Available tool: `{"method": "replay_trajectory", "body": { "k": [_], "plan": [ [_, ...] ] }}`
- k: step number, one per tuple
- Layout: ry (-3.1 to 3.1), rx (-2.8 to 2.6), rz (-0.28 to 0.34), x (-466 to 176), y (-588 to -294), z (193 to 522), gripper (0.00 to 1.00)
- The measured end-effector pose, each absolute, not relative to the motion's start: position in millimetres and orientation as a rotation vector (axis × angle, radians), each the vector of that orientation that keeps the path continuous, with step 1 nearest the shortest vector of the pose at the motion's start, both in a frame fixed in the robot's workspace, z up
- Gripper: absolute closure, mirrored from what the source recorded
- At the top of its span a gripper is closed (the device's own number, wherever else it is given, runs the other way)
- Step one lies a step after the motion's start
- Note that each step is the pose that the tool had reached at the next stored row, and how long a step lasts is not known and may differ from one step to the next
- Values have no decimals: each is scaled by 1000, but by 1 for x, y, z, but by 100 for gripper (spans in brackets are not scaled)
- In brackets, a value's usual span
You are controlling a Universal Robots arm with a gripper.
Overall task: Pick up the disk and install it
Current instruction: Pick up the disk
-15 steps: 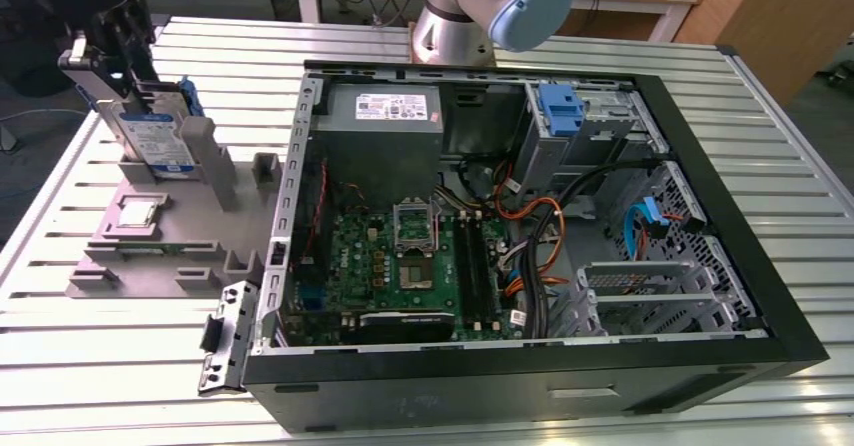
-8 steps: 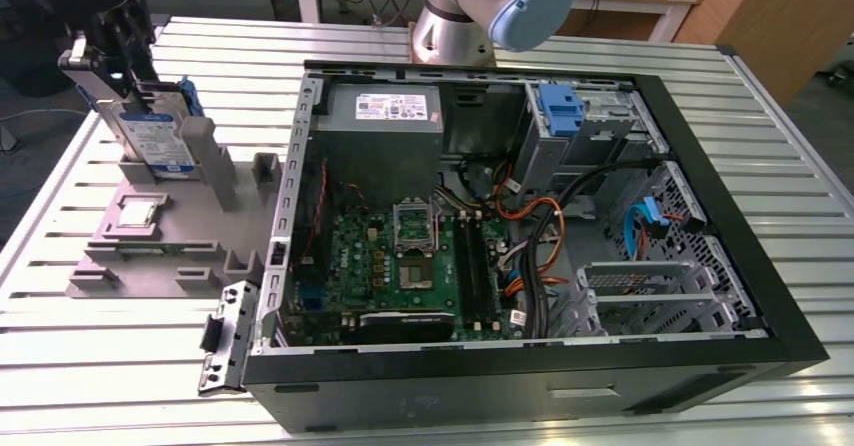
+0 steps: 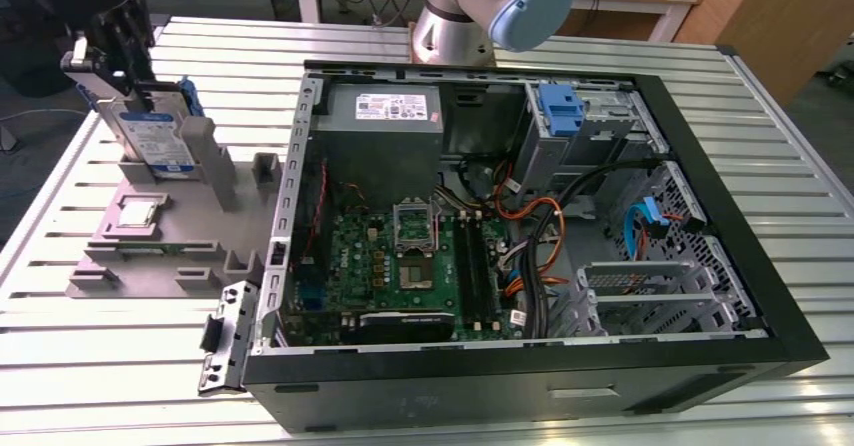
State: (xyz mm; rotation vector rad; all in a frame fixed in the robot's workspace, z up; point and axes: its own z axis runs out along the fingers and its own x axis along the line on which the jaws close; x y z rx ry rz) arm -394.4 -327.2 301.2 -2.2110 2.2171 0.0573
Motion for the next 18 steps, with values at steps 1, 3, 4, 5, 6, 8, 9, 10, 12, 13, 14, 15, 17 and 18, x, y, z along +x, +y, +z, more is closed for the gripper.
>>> {"method": "replay_trajectory", "body": {
  "k": [1,3,4,5,6,8,9,10,12,13,14,15,17,18],
  "plan": [
    [2217,-2211,57,-394,-327,301,59],
    [2217,-2211,57,-394,-327,301,65],
    [2217,-2211,57,-394,-327,301,65],
    [2217,-2211,57,-394,-327,301,65],
    [2217,-2211,57,-394,-327,301,65],
    [2217,-2211,57,-394,-327,301,65],
    [2217,-2211,57,-394,-327,301,65],
    [2217,-2211,57,-394,-327,301,65],
    [2217,-2211,57,-394,-327,301,65],
    [2217,-2211,57,-394,-327,301,65],
    [2217,-2211,57,-394,-327,301,65],
    [2217,-2211,57,-394,-327,301,65],
    [2217,-2211,57,-394,-327,301,65],
    [2217,-2211,57,-394,-327,301,65]
  ]
}}
